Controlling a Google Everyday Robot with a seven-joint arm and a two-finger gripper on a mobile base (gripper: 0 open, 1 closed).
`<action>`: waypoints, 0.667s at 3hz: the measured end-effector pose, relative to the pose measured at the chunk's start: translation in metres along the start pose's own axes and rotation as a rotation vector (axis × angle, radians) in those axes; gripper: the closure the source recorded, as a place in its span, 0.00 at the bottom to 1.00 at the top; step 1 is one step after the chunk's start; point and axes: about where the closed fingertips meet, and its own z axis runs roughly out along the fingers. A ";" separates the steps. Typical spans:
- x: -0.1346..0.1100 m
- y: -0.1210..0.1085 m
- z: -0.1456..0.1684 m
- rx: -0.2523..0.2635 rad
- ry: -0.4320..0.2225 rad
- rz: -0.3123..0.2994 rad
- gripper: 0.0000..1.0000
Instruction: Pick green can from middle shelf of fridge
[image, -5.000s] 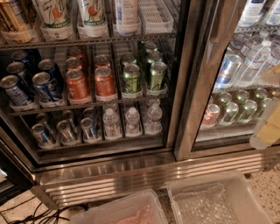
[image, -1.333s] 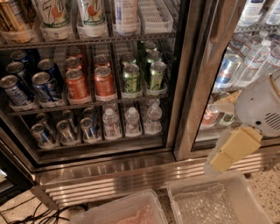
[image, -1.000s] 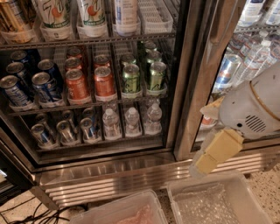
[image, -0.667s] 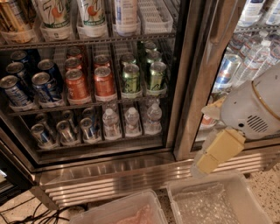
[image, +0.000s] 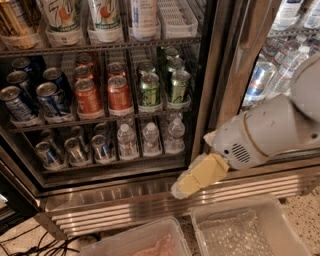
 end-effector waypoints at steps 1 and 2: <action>-0.015 -0.008 0.034 0.022 -0.043 0.102 0.00; -0.015 -0.008 0.034 0.022 -0.043 0.102 0.00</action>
Offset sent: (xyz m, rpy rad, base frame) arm 0.0158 0.0224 -0.0175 0.0387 0.0281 -0.0705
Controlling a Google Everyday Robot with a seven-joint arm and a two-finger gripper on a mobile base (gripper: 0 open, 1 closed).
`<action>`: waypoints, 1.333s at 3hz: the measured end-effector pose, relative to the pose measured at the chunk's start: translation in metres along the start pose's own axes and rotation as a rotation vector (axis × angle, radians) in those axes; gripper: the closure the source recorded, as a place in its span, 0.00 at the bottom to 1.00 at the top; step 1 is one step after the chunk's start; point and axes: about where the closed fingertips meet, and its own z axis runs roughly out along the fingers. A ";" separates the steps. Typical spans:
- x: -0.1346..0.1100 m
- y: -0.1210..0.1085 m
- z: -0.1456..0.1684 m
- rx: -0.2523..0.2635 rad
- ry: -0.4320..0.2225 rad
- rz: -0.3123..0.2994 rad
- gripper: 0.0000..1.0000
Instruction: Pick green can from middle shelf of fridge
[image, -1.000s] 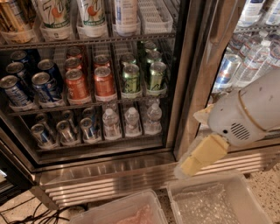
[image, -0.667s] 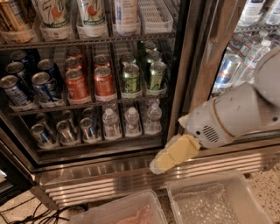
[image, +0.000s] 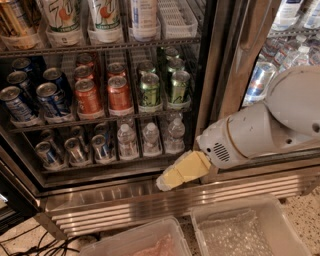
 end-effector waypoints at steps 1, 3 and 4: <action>-0.001 -0.010 0.011 0.058 -0.006 0.024 0.00; -0.006 -0.077 0.015 0.329 -0.048 0.082 0.00; -0.014 -0.097 0.013 0.401 -0.068 0.082 0.04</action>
Offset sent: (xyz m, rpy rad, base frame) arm 0.0769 -0.0402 -0.0358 -0.1509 -0.1736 -0.3465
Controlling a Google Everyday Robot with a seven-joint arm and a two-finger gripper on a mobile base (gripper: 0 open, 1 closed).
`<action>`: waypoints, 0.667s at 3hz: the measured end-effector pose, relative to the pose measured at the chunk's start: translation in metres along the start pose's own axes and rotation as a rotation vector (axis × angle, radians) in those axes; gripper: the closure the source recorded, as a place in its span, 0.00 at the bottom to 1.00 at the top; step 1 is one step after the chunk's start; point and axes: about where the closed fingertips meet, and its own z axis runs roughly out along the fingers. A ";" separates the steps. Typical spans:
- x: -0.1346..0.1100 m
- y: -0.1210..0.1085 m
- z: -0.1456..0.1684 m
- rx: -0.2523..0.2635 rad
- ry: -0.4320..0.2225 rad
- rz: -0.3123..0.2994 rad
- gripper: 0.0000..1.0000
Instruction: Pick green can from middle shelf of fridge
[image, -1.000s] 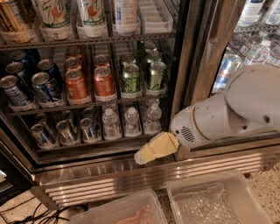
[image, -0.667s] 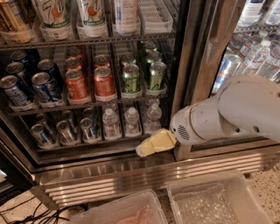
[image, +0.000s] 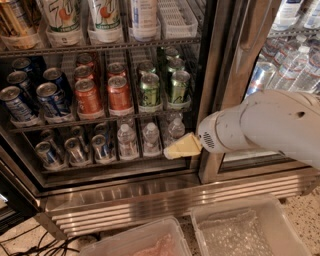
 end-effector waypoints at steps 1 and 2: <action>-0.011 -0.005 0.010 0.024 -0.019 0.004 0.09; -0.024 -0.012 0.016 0.043 -0.048 0.016 0.10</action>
Offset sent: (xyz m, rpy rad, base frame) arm 0.0497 0.0082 0.0092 0.0277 -0.0850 -0.0662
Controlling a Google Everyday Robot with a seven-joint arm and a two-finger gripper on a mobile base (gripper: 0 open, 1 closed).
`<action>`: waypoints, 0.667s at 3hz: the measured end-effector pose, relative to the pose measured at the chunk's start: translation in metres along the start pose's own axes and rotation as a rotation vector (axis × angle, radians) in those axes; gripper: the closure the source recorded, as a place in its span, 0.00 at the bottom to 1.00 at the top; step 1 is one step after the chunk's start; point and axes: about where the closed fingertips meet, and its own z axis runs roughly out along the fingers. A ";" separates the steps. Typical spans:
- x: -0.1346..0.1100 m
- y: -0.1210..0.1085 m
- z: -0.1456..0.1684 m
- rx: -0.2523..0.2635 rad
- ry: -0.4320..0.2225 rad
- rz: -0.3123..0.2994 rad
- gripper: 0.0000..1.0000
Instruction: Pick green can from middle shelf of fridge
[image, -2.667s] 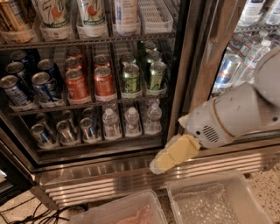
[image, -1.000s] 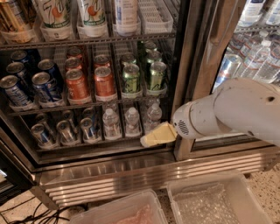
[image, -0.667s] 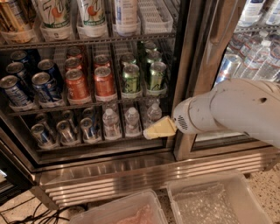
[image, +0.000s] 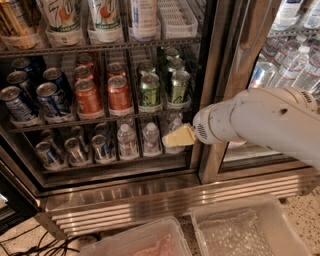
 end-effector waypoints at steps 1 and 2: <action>-0.009 -0.005 0.006 0.009 -0.020 0.018 0.14; -0.013 -0.010 0.010 0.015 -0.032 0.036 0.16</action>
Offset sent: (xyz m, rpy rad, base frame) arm 0.0295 -0.0028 0.0031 0.0495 -0.0262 -0.0568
